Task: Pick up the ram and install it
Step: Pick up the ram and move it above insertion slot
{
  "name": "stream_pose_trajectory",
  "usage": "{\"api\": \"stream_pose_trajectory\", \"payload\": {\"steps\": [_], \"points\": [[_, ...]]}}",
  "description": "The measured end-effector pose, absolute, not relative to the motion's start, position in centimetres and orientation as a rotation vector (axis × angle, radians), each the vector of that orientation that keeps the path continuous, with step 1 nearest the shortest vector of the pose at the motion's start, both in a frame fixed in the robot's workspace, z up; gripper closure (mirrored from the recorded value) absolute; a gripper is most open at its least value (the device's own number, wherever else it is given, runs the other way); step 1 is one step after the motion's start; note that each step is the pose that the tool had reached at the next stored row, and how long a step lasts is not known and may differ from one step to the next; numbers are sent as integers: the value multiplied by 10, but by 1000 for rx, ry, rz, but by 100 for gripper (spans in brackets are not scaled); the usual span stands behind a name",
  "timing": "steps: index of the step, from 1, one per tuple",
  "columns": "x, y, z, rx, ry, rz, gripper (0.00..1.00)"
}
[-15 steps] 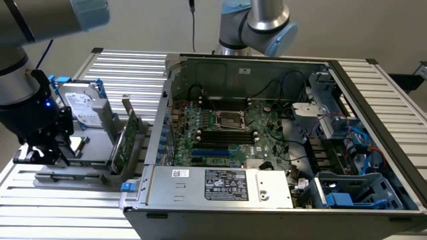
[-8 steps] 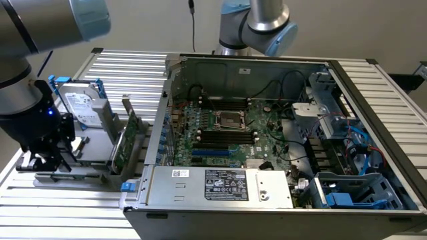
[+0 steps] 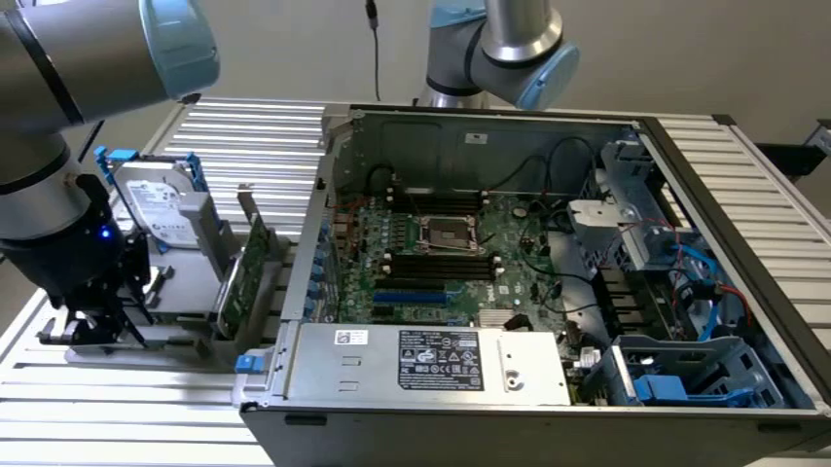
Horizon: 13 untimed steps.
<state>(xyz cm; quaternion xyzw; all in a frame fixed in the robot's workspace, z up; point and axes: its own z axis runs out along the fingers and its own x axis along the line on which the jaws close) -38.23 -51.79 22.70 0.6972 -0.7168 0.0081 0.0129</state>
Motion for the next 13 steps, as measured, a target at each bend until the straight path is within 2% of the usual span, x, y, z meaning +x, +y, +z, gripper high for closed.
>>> {"api": "stream_pose_trajectory", "payload": {"steps": [13], "points": [[-387,-518,204,2172,-2233,25,70]]}}
